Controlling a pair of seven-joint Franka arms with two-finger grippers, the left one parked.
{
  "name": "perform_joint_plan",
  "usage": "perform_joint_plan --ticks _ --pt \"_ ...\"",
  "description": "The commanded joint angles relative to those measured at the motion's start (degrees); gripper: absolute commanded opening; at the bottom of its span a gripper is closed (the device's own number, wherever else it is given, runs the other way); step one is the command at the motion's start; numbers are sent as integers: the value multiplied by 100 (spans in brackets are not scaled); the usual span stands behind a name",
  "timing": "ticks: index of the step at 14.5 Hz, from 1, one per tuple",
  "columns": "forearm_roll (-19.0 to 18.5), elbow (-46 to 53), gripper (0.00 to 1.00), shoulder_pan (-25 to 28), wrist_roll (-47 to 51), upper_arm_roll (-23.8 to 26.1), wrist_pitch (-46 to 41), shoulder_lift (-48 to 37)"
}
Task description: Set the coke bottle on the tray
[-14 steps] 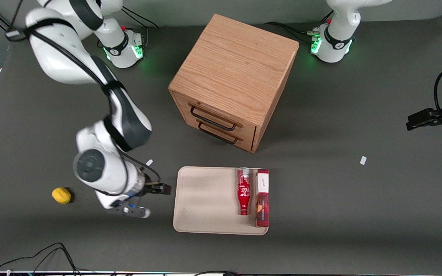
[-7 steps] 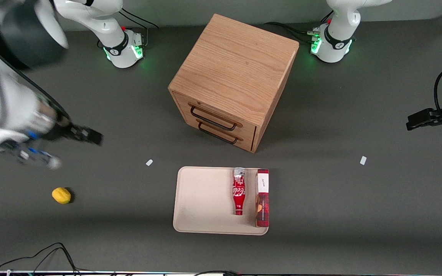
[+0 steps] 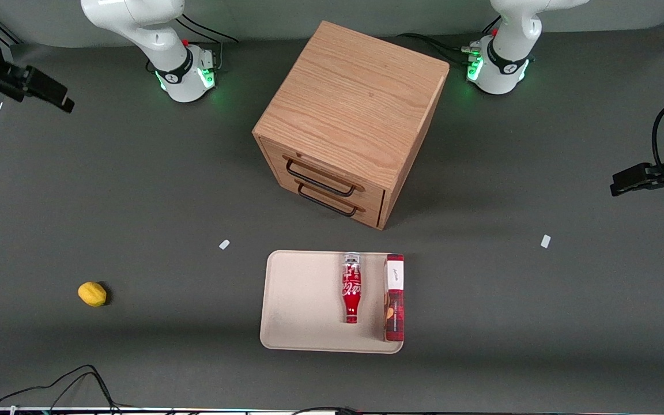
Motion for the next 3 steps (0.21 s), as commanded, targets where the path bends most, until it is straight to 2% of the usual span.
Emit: perform_joint_plan --ticks 1,3 --pt "111 -339 100 73 48 -20 190 -162" --pt "93 -14 100 64 31 -28 155 110"
